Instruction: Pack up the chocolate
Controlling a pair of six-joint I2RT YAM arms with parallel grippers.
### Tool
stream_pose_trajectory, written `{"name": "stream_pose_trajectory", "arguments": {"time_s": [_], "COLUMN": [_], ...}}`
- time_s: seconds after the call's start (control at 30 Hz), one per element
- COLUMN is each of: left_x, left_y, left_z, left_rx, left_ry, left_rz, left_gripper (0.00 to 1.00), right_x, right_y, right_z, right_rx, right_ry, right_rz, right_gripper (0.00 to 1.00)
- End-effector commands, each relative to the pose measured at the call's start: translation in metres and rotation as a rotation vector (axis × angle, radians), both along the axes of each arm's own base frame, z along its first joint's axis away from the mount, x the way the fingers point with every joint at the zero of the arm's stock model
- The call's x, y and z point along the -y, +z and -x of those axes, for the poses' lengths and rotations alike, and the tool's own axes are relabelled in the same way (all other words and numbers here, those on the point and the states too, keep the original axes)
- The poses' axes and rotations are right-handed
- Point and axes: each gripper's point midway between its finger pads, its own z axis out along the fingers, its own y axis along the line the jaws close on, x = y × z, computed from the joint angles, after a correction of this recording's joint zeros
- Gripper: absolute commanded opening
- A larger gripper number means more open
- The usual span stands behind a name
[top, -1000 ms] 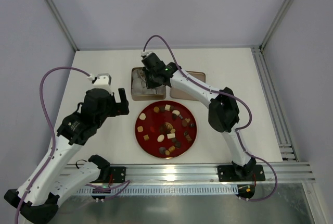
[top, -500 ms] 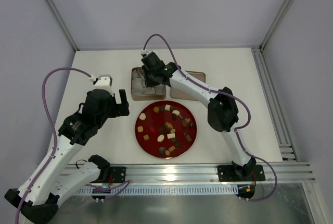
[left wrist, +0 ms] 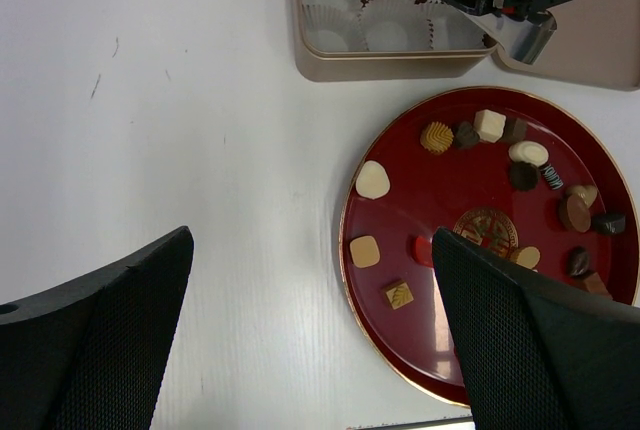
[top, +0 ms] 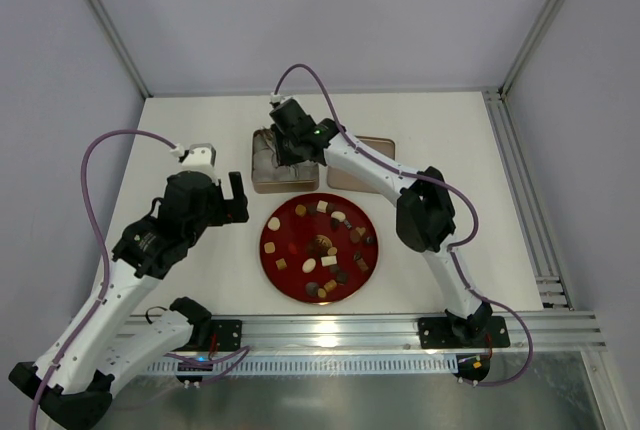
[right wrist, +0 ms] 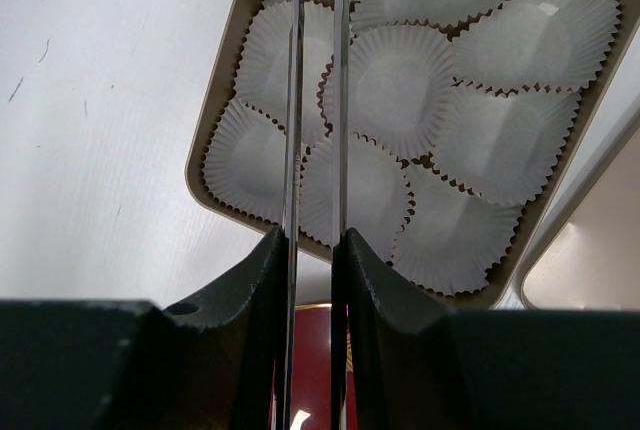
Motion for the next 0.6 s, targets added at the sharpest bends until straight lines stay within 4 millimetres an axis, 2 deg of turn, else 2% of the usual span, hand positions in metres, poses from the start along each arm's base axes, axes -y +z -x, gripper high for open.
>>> {"name": "stream_pose_trajectory", "arguments": {"time_s": [0.0,0.23,0.57], "left_x": [-0.0023,-0.0032,-0.0034], "left_y": [0.0051,0.0043,0.0034], "left_z": [-0.0013,-0.0008,0.0], "left_rx": [0.03,0.03,0.029], "left_ry": [0.005,0.007,0.007], "left_rz": [-0.003,-0.005,-0.003], "left_gripper": [1.0,1.0,1.0], "right_x": [-0.0106,-0.0103,-0.0092], "right_y": [0.0292,0.0305,0.0365], "right_z": [-0.0098,-0.01,-0.0098], "right_rx": [0.066,0.068,0.073], "right_ry": [-0.012,-0.012,-0.013], "right_rz": [-0.063,-0.063,-0.071], "right_gripper": [0.3,0.38,0.4]}}
